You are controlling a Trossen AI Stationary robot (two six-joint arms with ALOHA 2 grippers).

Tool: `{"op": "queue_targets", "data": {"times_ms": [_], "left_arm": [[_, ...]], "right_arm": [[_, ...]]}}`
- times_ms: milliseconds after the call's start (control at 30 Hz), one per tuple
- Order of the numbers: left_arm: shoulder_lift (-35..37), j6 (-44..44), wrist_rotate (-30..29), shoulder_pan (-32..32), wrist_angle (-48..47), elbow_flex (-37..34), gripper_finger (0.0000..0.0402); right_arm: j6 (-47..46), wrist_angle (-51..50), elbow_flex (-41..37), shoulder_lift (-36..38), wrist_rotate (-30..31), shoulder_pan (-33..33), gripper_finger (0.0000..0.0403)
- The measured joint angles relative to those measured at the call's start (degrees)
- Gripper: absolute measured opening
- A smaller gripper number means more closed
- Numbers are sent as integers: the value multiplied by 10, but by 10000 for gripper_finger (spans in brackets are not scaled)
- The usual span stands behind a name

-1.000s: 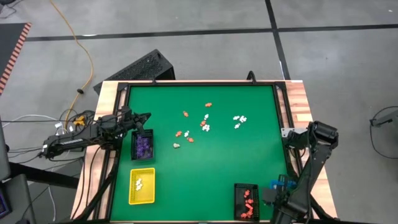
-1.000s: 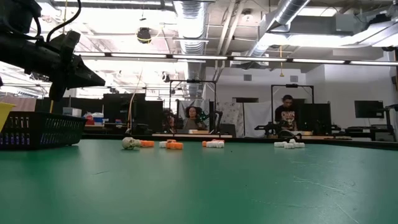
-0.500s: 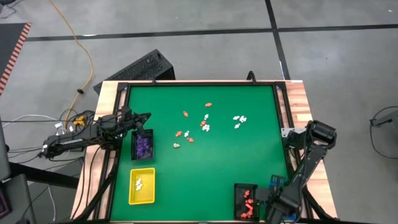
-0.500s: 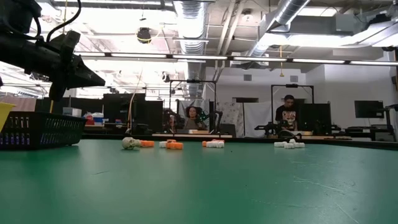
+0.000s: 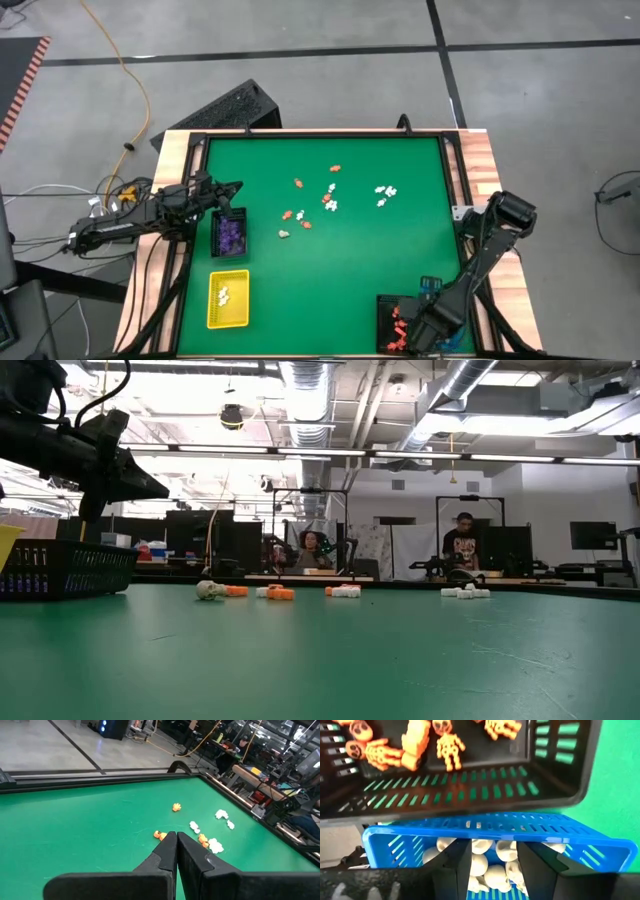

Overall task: Sort Halloween decoration
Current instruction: Adjust the blue basket, then put the orange skeleton toy into the bottom black basket

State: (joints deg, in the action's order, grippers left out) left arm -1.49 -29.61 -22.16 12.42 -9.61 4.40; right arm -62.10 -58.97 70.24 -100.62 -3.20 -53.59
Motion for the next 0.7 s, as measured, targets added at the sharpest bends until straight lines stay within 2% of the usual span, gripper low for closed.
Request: {"op": "queue_targets", "data": {"times_ms": [300,567,633,700], "left_arm": [[0,0,0,0,0,0,0],[0,0,0,0,0,0,0],[0,0,0,0,0,0,0],[0,0,-1,0,0,0,0]], "right_arm": [[41,1,24,0,-19,19,165],[22,-73,90,0,-43,-3,165],[23,-98,120,0,-27,-4,165],[32,-131,155,1,37,0,165]]}}
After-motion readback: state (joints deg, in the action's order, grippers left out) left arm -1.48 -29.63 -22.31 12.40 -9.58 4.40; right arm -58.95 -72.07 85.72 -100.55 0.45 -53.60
